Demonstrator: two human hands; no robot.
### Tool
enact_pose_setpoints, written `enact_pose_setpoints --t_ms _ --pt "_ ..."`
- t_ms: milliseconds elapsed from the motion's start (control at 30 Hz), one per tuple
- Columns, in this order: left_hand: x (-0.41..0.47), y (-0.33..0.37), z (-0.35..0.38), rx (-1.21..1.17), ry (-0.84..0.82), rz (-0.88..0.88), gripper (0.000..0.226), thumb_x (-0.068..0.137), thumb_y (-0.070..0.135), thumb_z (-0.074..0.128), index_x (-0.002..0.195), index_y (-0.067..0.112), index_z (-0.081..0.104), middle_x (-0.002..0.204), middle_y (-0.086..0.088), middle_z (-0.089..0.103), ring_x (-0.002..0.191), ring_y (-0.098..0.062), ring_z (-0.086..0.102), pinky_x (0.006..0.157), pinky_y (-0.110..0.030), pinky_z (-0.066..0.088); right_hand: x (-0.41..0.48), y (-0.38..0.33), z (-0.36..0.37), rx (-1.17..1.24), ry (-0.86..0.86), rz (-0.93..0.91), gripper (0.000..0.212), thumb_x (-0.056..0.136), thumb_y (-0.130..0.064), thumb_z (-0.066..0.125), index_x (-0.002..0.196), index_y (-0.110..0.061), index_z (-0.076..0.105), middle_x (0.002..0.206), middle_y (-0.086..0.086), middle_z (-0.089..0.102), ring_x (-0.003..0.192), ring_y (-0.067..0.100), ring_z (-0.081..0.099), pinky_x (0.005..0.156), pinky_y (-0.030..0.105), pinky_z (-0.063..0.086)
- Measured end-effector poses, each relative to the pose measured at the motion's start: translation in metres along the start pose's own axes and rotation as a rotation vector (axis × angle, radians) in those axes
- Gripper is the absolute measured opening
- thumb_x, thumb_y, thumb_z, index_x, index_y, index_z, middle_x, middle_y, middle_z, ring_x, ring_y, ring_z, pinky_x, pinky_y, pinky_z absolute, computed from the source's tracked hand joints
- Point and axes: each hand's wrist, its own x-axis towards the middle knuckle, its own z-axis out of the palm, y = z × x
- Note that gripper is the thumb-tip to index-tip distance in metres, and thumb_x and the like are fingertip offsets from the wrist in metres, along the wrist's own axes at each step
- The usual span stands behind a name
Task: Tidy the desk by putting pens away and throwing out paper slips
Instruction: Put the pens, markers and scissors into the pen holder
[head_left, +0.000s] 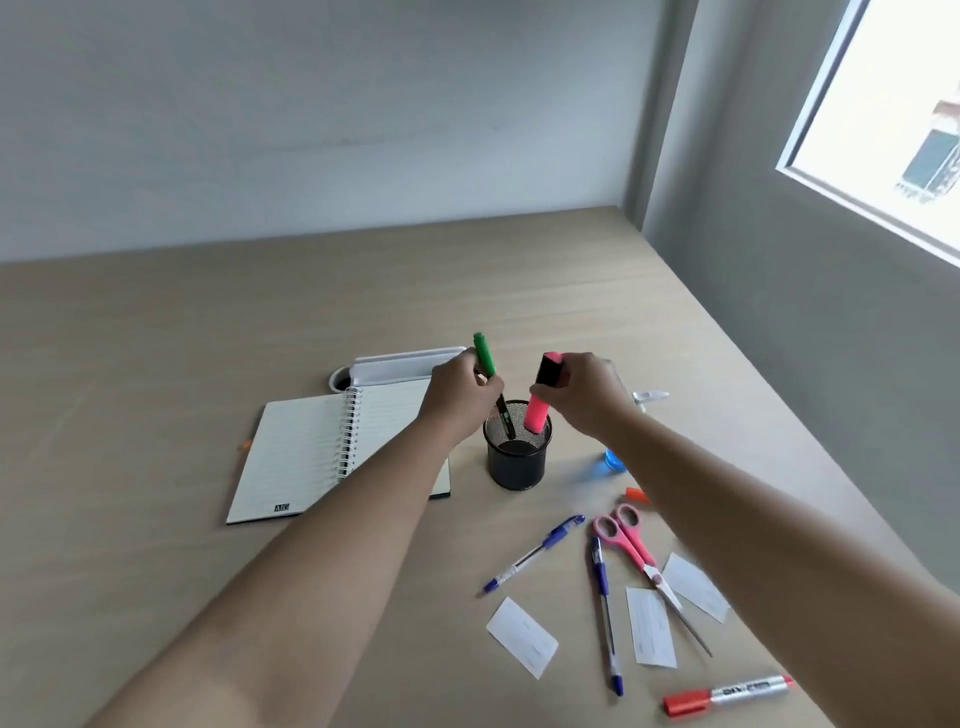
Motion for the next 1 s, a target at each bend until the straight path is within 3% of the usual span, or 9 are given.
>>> enact_pose_setpoints --t_ms 200,267,367,533,633,733,867,933,1000 --pt "0.013 -0.033 0.029 0.111 -0.114 -0.068 0.016 0.083 0.025 0.064 0.089 0.010 0.064 0.080 -0.002 0.060 0.077 -0.021 0.057 0.066 -0.025 0.041 0.015 0.016 0.044 -0.078 -0.162 0.106 0.027 0.075 -0.024 0.067 0.058 -0.013 0.050 0.061 0.003 0.046 0.069 0.025 0.047 0.058 0.030 0.038" --pt "0.014 -0.041 0.035 0.135 -0.118 -0.071 0.015 0.079 0.026 0.067 0.086 0.012 0.063 0.075 0.000 0.058 0.074 -0.021 0.055 0.061 -0.025 0.038 0.016 0.020 0.050 -0.165 -0.196 0.097 0.024 0.075 -0.029 0.068 0.071 -0.006 0.062 0.066 0.004 0.049 0.070 0.026 0.051 0.059 0.032 0.041" --pt "0.016 -0.047 0.039 0.129 -0.084 -0.055 0.017 0.075 0.022 0.069 0.081 0.011 0.057 0.071 -0.001 0.057 0.071 -0.023 0.055 0.051 -0.025 0.036 0.019 0.027 0.055 -0.160 -0.175 0.045 0.028 0.075 -0.028 0.071 0.095 -0.007 0.069 0.085 0.005 0.051 0.082 0.023 0.048 0.072 0.036 0.045" --pt "0.011 -0.040 0.032 0.084 -0.001 -0.002 0.045 0.077 0.015 0.070 0.114 0.010 0.046 0.085 -0.008 0.059 0.080 -0.025 0.056 0.067 -0.030 0.042 0.012 0.027 0.043 -0.082 -0.072 0.013 0.037 0.081 -0.020 0.066 0.116 -0.011 0.061 0.101 0.009 0.058 0.097 0.023 0.050 0.076 0.025 0.033" --pt "-0.001 -0.032 0.025 0.107 0.089 0.080 0.046 0.081 0.009 0.066 0.121 0.010 0.042 0.081 -0.001 0.049 0.077 -0.020 0.049 0.067 -0.031 0.039 -0.007 0.032 0.028 -0.054 0.029 -0.017 0.022 0.082 -0.019 0.063 0.103 -0.013 0.066 0.094 0.007 0.065 0.081 0.016 0.050 0.070 0.024 0.033" --pt "-0.024 -0.026 0.025 0.184 0.124 0.217 0.029 0.082 0.008 0.062 0.109 0.007 0.050 0.081 0.003 0.047 0.073 -0.023 0.050 0.067 -0.033 0.043 -0.036 0.046 0.017 -0.037 0.084 0.010 0.012 0.081 -0.015 0.061 0.083 -0.007 0.068 0.080 0.009 0.069 0.071 0.018 0.054 0.065 0.026 0.038" --pt "-0.064 -0.029 0.046 0.329 -0.079 0.318 0.008 0.083 0.014 0.058 0.089 0.009 0.059 0.078 -0.010 0.065 0.075 -0.033 0.063 0.066 -0.035 0.050 -0.079 0.074 0.019 -0.134 -0.050 0.152 0.018 0.082 -0.022 0.060 0.078 -0.007 0.068 0.070 0.007 0.063 0.069 0.023 0.056 0.064 0.031 0.046" --pt "-0.077 -0.037 0.060 0.389 -0.220 0.246 0.010 0.084 0.017 0.059 0.090 0.010 0.061 0.087 -0.011 0.069 0.082 -0.032 0.064 0.070 -0.032 0.050 -0.092 0.088 0.028 -0.208 -0.165 0.200 0.021 0.082 -0.026 0.059 0.072 -0.008 0.066 0.074 0.011 0.066 0.070 0.025 0.061 0.062 0.030 0.049" --pt "-0.082 -0.049 0.075 0.463 -0.335 0.137 0.016 0.083 0.023 0.061 0.093 0.011 0.061 0.097 -0.009 0.068 0.090 -0.030 0.064 0.074 -0.031 0.049 -0.101 0.099 0.041 -0.290 -0.275 0.178 0.024 0.080 -0.030 0.057 0.080 -0.007 0.065 0.086 0.013 0.065 0.083 0.027 0.062 0.065 0.031 0.048"
